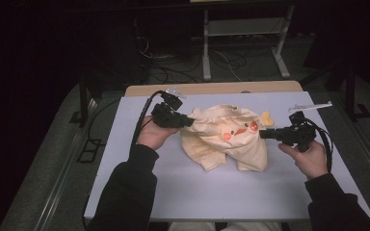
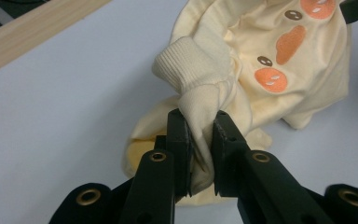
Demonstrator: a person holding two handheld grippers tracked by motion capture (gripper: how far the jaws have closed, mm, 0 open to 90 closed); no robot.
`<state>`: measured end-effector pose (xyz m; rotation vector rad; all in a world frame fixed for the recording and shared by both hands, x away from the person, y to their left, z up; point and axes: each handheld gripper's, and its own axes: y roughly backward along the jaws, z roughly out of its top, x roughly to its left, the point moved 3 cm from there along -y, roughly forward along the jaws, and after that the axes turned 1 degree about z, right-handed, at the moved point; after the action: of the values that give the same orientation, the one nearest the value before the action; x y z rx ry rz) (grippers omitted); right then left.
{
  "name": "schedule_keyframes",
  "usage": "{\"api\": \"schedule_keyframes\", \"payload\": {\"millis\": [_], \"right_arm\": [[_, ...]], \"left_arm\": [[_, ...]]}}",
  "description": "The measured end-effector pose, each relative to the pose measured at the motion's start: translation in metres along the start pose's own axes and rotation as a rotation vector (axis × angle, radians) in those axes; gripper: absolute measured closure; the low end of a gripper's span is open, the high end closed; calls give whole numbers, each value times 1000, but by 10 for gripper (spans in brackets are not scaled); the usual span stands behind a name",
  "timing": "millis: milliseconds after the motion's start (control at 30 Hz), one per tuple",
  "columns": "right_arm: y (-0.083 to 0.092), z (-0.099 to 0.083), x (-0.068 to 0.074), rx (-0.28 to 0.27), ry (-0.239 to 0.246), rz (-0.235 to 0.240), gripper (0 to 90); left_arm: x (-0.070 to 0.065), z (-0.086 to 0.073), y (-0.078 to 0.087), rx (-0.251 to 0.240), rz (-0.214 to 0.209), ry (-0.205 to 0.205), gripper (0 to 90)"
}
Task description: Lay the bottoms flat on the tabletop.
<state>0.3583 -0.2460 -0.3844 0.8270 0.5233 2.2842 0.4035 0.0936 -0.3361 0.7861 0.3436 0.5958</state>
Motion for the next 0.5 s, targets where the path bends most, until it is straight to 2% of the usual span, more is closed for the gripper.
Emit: {"api": "schedule_keyframes", "payload": {"millis": [167, 333, 500], "right_arm": [[-11, -11, -15, -14, -23, -44, 824], [-13, -10, -26, -21, -36, -67, 824], [-20, -10, -41, -12, -58, -88, 824]], "left_arm": [[0, 1, -17, 5, 1, 9, 776], [6, 6, -30, -18, 20, 27, 776], [13, 7, -46, -27, 15, 53, 774]]}}
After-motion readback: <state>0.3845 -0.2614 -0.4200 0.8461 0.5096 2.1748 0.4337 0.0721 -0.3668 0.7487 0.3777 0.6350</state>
